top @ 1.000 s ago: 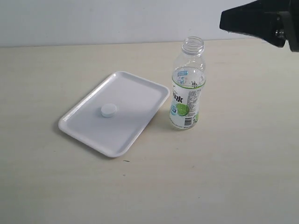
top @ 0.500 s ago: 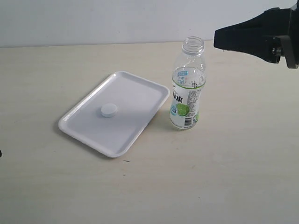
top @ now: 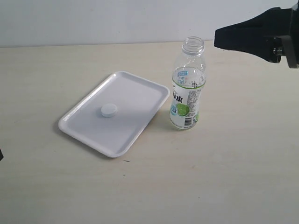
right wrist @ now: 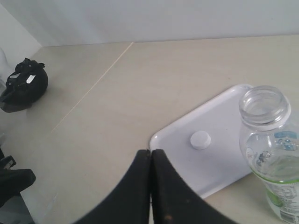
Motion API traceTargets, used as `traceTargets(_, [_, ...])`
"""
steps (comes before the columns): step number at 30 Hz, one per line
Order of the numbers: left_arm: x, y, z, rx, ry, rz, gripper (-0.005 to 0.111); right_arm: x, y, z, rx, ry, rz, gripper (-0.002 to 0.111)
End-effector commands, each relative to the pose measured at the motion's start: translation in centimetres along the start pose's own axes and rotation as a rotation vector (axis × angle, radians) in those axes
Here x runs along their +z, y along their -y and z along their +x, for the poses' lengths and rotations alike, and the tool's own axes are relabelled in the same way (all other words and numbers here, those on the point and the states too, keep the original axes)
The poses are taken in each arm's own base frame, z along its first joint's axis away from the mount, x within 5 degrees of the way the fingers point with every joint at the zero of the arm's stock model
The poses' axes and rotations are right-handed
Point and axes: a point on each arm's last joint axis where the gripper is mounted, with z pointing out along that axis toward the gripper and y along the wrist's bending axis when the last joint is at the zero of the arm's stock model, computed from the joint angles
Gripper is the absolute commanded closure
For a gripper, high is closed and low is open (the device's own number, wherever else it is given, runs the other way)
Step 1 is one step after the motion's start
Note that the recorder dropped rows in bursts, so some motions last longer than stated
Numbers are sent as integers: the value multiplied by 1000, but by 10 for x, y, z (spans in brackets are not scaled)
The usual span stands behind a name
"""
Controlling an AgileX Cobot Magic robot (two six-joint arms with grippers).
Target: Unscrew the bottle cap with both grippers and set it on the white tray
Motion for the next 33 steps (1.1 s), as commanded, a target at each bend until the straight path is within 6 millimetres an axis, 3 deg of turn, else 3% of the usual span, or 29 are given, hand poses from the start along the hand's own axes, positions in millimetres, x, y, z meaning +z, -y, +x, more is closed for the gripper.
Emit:
traceTargets(1, [-1,1,2,1,-3,10,106,-21,-22,-4,-88,81,-14,108])
traceTargets(5, [-1,1,2,1,-3,10,106,-47,-49,-4,-184,173,-35,108])
traceTargets(9, [-1,1,2,3,-3,10,106,-86,-87,4,-336,323,-53,108])
traceTargets(11, [-1,1,2,3,-3,10,106,-100,-98,14,-561,387,-12,108])
traceTargets(13, [-1,1,2,3,-3,10,106,-98,-85,30,-648,399,77,108])
traceTargets(15, [-1,1,2,3,-3,10,106,-98,-63,36,-547,455,239,108])
traceTargets(18, [-1,1,2,2,-7,12,106,-120,-2,64,-52,750,679,108])
traceTargets(20, [-1,1,2,2,-10,13,106,-126,8,83,-40,785,763,108])
traceTargets(23, [-1,1,2,2,-10,13,106,-119,11,111,-248,693,784,108])
traceTargets(33, [-1,1,2,2,-10,13,106,-111,23,139,-224,660,783,108])
